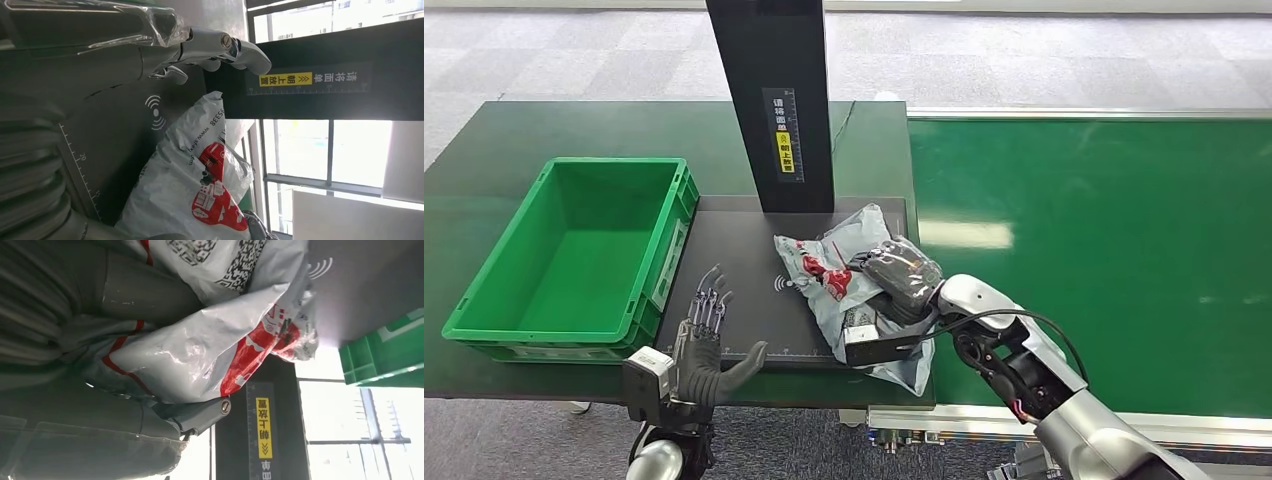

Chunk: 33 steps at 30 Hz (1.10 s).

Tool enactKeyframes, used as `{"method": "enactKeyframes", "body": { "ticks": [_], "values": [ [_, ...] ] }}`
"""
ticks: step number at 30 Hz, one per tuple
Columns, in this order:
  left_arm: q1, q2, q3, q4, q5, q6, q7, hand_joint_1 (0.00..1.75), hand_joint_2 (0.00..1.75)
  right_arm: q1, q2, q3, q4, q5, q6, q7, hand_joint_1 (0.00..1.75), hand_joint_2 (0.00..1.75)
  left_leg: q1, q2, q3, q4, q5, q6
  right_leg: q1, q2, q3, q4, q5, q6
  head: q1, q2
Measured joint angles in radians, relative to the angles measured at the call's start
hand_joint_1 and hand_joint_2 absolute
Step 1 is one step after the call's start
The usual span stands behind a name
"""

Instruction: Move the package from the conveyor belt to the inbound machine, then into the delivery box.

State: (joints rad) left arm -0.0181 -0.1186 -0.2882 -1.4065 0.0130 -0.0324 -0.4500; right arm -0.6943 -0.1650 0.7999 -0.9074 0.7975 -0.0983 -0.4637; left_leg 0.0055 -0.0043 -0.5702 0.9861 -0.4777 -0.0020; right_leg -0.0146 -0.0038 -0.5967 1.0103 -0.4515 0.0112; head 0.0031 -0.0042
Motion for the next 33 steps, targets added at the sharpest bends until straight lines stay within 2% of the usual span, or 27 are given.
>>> {"method": "enactKeyframes", "body": {
  "ticks": [6,10,15,23,29,33],
  "values": [
    [-0.001,0.001,-0.002,0.0,0.01,0.0,0.002,0.0,1.75,0.017,0.029,-0.022,0.023,-0.047,0.032,-0.068,1.75,1.75,0.0,0.0,0.0,0.0,0.0,0.0,0.0,0.0,0.0,0.0,0.0,0.0,0.0,0.0],
    [-0.004,0.001,-0.007,0.0,0.012,-0.005,0.007,0.0,1.75,0.02,0.057,-0.022,0.067,-0.066,0.065,-0.072,0.02,1.75,0.0,0.0,0.0,0.0,0.0,0.0,0.0,0.0,0.0,0.0,0.0,0.0,0.0,0.0],
    [-0.015,0.001,-0.017,0.005,0.03,-0.012,0.002,0.0,1.75,0.021,0.087,-0.022,0.128,-0.099,0.109,-0.055,0.0,1.75,0.0,0.0,0.0,0.0,0.0,0.0,0.0,0.0,0.0,0.0,0.0,0.0,0.0,0.0],
    [-0.01,0.009,-0.016,0.006,0.065,-0.013,-0.02,0.0,1.75,0.027,0.097,-0.075,0.151,-0.214,0.085,-0.069,0.0,1.75,0.0,0.0,0.0,0.0,0.0,0.0,0.0,0.0,0.0,0.0,0.0,0.0,0.0,0.0],
    [0.008,0.014,-0.016,-0.017,0.068,-0.002,-0.028,0.0,1.75,0.095,0.081,-0.193,0.059,-0.38,0.085,-0.105,0.0,1.75,0.0,0.0,0.0,0.0,0.0,0.0,0.0,0.0,0.0,0.0,0.0,0.0,0.0,0.0],
    [0.017,0.017,-0.015,-0.04,0.067,0.0,-0.029,0.0,1.75,0.17,0.067,-0.297,-0.05,-0.592,0.197,-0.132,0.0,1.75,0.0,0.0,0.0,0.0,0.0,0.0,0.0,0.0,0.0,0.0,0.0,0.0,0.0,0.0]
  ]
}}
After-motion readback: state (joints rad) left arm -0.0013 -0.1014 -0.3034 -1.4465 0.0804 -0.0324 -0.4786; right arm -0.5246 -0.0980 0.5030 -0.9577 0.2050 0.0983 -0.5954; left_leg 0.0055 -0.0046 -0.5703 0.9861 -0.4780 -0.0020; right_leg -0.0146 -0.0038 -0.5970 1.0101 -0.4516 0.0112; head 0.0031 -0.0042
